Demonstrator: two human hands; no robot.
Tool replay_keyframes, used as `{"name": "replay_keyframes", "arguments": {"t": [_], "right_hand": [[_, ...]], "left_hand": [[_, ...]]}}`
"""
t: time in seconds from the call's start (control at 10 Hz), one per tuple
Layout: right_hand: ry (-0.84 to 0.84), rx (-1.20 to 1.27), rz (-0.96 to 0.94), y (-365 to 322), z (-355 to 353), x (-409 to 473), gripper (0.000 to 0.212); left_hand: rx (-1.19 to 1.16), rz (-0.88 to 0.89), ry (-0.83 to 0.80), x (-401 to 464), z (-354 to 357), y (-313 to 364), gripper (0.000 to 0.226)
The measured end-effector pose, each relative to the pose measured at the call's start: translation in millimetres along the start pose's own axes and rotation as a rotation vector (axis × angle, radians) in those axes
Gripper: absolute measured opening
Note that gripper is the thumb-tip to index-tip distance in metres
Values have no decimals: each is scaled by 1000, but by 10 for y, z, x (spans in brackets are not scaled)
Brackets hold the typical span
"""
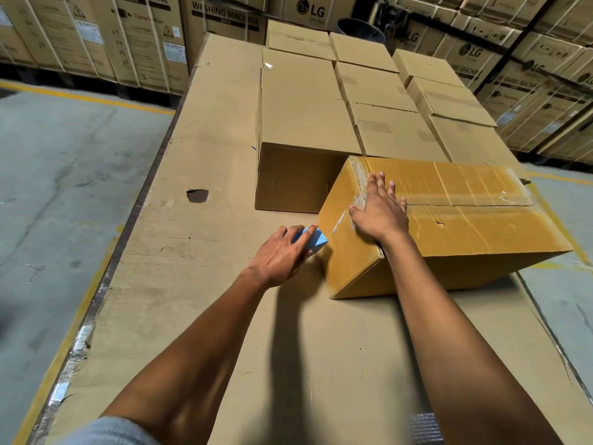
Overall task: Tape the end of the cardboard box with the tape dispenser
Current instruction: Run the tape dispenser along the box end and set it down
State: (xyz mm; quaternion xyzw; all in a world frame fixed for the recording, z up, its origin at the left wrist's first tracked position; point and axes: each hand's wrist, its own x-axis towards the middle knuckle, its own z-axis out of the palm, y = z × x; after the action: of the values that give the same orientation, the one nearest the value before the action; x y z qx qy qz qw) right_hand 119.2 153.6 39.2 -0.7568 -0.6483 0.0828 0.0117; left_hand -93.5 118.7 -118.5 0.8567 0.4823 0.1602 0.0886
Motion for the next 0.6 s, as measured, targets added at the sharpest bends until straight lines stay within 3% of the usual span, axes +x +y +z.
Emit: {"name": "replay_keyframes", "arguments": {"t": [0.1, 0.2, 0.3, 0.4, 0.6], "right_hand": [[12, -12, -1, -6, 7, -3, 90], [23, -19, 0, -9, 17, 10, 91], [32, -18, 1, -13, 24, 14, 91], [44, -14, 3, -11, 33, 19, 91], [47, -14, 4, -8, 49, 19, 90]], "left_hand": [[-89, -20, -76, -80, 22, -22, 67], [-441, -215, -71, -125, 6, -16, 54], [-981, -488, -51, -109, -60, 46, 35], [-1307, -649, -108, -67, -104, 45, 44], [-1306, -770, -311, -198, -61, -45, 45]]}}
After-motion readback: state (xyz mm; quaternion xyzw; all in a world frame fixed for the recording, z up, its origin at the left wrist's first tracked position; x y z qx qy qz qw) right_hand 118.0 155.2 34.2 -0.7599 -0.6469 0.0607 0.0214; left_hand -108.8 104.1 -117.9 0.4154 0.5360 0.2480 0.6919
